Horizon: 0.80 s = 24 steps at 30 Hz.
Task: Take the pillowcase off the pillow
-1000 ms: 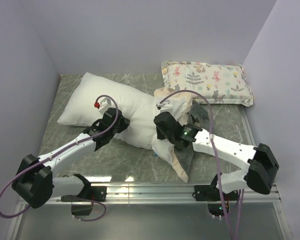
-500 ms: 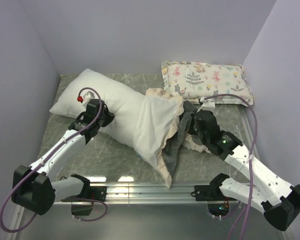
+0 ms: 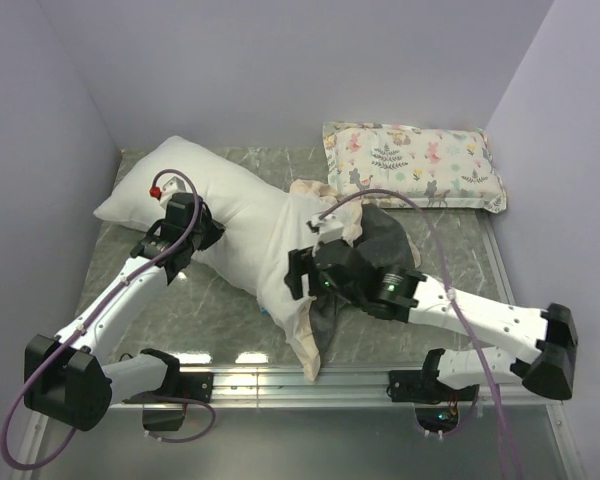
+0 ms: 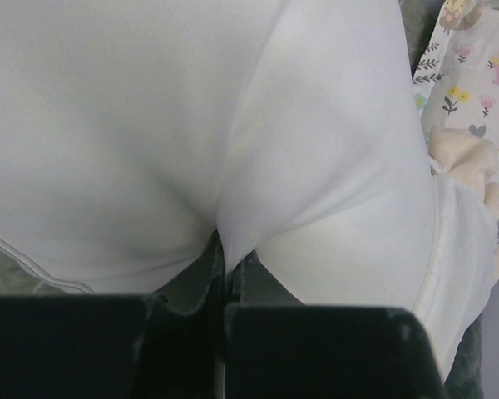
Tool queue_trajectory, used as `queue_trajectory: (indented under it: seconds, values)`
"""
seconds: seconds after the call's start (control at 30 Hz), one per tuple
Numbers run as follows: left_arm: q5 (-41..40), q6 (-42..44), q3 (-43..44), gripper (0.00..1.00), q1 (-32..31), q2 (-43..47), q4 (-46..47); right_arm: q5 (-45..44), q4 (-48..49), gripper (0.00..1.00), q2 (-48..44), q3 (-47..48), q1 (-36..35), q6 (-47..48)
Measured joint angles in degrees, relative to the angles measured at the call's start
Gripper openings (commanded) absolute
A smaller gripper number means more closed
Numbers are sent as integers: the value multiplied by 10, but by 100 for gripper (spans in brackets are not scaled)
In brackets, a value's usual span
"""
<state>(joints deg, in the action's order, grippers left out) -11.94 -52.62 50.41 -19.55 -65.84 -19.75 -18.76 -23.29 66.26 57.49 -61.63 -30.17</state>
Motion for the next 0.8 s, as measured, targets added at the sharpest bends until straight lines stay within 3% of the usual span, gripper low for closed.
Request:
queue_trajectory:
  seconds: [0.1,0.23,0.27,0.3,0.37,0.47,0.8]
  values:
    - [1,0,0,0,0,0,1,-3,15,87,54,10,-32,-6]
    - [1,2,0,0,0,0,1,-11,19,72,109,10,-41,-13]
    - [1,3,0,1,0,0,2,-14,19,45,114,9,-40,-14]
    - [1,5,0,1,0,0,2,-15,21,32,114,5,-38,-11]
    - [2,5,0,0,0,0,2,-16,26,12,108,-2,-34,-18]
    - [6,7,0,1,-3,0,2,-17,33,0,89,-13,-26,-23]
    - [43,23,16,1,17,0,-17,-38,26,0,-28,-85,-1,-35]
